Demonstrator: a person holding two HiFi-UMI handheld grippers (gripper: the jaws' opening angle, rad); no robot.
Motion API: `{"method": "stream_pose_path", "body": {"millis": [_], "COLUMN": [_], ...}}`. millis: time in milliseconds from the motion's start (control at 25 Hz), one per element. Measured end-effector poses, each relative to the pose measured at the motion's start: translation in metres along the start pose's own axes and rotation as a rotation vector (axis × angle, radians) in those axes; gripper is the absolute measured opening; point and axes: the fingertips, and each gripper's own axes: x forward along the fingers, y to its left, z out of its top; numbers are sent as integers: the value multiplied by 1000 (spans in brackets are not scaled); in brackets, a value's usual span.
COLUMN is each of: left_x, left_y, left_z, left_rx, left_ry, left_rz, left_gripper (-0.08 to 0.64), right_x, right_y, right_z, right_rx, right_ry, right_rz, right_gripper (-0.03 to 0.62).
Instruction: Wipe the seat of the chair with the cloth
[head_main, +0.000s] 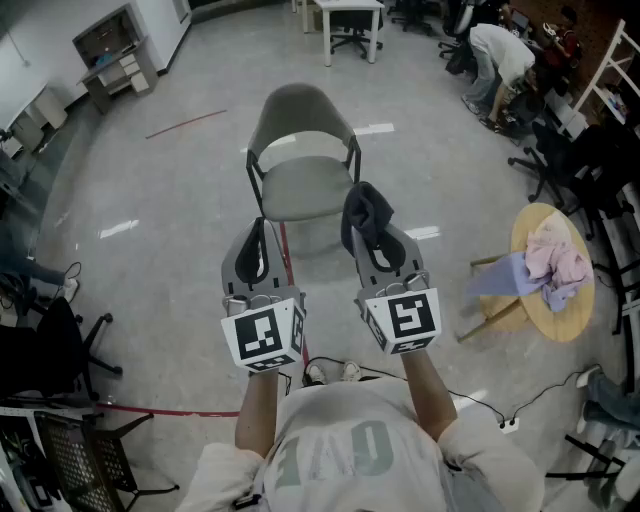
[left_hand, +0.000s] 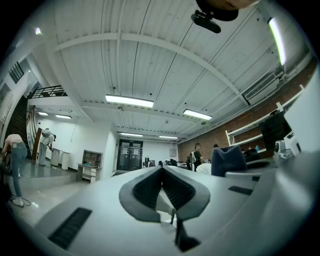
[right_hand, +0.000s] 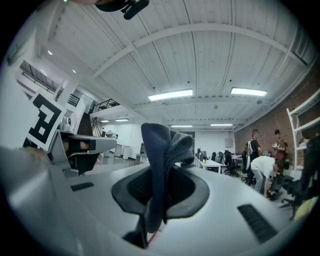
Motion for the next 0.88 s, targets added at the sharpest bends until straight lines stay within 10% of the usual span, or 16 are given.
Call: {"method": "stream_pose_path", "body": {"millis": [880], "left_x": [8], "left_y": [-29], "left_z": [-9], "left_rx": [17], "left_ry": [8], "left_rz": [133], "left_gripper": [15], "right_x": [-7], "right_y": [-64], "right_z": [-9], "right_rx": [-2], "right_ry": [-10], "right_rz": [70], "right_gripper": [49]}}
